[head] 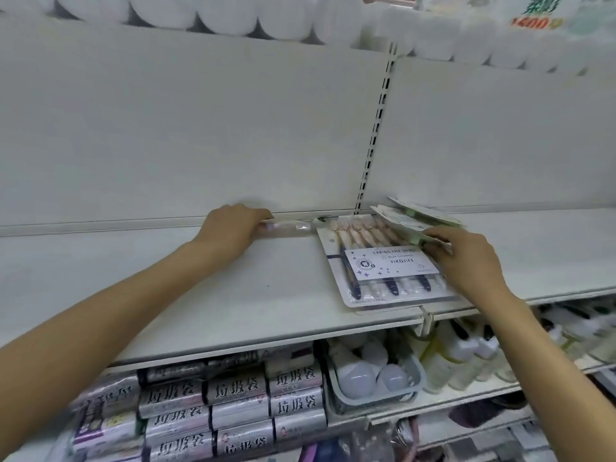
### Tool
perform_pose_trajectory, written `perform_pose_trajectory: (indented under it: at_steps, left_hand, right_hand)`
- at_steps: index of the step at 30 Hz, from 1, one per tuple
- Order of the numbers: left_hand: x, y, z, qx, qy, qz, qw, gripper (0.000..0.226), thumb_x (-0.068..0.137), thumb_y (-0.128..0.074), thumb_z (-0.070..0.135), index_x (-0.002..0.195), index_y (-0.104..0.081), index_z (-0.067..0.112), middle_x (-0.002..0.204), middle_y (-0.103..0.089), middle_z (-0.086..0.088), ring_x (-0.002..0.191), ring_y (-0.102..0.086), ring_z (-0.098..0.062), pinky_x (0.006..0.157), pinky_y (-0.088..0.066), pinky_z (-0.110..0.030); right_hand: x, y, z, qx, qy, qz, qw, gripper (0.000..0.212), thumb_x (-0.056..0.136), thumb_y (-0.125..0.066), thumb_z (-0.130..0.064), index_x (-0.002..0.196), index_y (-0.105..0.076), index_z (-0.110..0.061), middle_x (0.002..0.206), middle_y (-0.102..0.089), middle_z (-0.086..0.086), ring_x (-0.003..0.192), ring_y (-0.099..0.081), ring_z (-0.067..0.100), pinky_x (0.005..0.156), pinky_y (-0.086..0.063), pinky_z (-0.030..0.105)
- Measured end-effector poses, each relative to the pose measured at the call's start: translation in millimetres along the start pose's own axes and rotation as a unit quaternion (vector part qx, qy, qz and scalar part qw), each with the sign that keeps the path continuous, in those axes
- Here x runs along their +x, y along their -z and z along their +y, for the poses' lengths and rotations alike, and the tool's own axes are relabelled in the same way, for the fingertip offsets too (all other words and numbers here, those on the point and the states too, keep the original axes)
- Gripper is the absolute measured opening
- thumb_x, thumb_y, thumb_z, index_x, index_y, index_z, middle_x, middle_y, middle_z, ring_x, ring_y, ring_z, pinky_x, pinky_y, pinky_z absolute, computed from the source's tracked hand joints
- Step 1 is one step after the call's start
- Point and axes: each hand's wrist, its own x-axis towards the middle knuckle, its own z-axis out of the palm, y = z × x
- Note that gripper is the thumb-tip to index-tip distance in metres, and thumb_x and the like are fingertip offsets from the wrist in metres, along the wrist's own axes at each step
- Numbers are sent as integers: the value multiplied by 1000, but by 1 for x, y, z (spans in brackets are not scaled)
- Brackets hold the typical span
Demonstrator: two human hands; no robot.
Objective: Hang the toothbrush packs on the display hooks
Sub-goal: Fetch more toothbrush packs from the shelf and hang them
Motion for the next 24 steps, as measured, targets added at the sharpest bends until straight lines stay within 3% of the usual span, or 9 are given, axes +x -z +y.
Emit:
perform_pose_trajectory:
  at_steps: [4,6,11,15,18,22,24]
  left_hand:
    - [-17,14,2,-25,36,30,999,18,101,-46,35,99,-64,34,81,-61,-3,78,-59,-33,64,-42,-34]
    - [-28,21,-1,-40,59,56,996,18,102,-47,37,97,-64,32,76,-60,-4,75,-57,-34,63,-42,-35]
    - [-64,51,-4,-117,79,116,983,21,100,-52,35,79,-52,38,62,-55,3,63,-50,-28,56,-37,-32]
    - [-93,68,-9,-115,108,149,976,19,99,-47,42,92,-57,27,67,-57,0,67,-53,-30,60,-44,-37]
    - [-118,81,-19,-225,137,185,947,24,98,-52,40,90,-57,18,71,-58,-6,70,-53,-31,61,-39,-37]
    - [-153,102,-28,-351,178,226,891,12,98,-58,31,100,-68,26,90,-72,0,83,-66,-18,73,-50,-35]
    - [-173,110,-35,-407,202,242,858,16,92,-60,31,103,-70,26,98,-75,-5,91,-70,-23,79,-54,-38]
  right_hand:
    - [8,4,-10,40,52,34,997,5,94,-62,-16,92,-67,-16,86,-71,7,83,-63,35,69,-52,43]
    - [11,7,-19,75,81,46,993,7,96,-60,-16,90,-62,-12,81,-70,10,79,-62,36,68,-52,45]
    - [12,14,-58,188,140,52,971,11,97,-61,-15,95,-58,-5,84,-68,12,79,-62,35,69,-54,50]
    - [9,8,-100,245,185,33,951,14,97,-62,-16,109,-63,-8,92,-70,7,82,-64,26,69,-53,36]
    - [7,-3,-130,292,194,9,937,19,97,-63,-19,114,-64,-11,94,-69,1,83,-64,18,65,-48,18]
    - [-4,-20,-172,353,212,-33,911,26,97,-62,-22,122,-64,-19,96,-69,-17,88,-64,-8,69,-52,14]
    - [-11,-30,-195,373,230,-54,897,26,97,-63,-20,122,-64,-20,96,-67,-23,87,-62,-13,69,-50,11]
